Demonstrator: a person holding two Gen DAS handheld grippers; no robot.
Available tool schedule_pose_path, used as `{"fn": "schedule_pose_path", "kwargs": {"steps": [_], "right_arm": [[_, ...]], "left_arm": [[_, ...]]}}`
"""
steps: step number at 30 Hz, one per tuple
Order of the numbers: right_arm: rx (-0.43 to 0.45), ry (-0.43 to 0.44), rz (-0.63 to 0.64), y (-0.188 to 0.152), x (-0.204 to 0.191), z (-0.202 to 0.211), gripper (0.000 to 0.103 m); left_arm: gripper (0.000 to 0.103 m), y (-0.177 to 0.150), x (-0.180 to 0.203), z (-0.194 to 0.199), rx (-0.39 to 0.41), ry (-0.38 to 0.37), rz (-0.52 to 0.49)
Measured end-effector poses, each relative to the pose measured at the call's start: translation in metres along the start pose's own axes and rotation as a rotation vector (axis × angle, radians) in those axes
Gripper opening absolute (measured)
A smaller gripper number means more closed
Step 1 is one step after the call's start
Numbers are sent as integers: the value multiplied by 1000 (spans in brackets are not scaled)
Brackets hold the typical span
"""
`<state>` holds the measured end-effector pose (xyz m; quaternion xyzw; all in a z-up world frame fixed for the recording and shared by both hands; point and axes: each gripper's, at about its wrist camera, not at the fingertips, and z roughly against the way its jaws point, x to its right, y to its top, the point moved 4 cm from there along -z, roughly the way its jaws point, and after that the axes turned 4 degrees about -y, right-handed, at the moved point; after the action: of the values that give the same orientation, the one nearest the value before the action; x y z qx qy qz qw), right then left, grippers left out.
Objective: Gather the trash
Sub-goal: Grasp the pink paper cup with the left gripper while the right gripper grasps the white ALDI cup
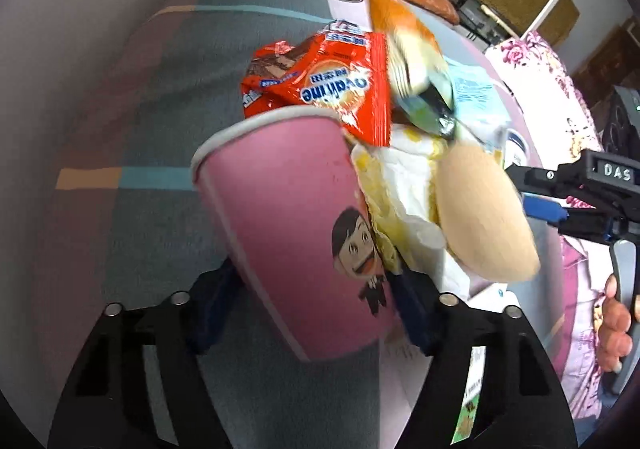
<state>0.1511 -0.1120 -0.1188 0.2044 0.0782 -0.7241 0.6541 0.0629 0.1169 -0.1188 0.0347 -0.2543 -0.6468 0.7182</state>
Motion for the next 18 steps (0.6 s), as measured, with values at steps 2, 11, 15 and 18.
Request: {"fn": "schedule_pose_path", "kwargs": {"steps": [2, 11, 15, 18], "right_arm": [[1, -16, 49, -2, -3, 3, 41], [12, -141, 250, -18, 9, 25, 4], [-11, -114, 194, -17, 19, 28, 8], [0, -86, 152, -10, 21, 37, 11]], "left_arm": [[69, -4, -6, 7, 4, 0, -14], [73, -20, -11, 21, -24, -62, -30], [73, -17, -20, 35, 11, -61, 7], [73, -12, -29, 36, 24, -42, 34]]}}
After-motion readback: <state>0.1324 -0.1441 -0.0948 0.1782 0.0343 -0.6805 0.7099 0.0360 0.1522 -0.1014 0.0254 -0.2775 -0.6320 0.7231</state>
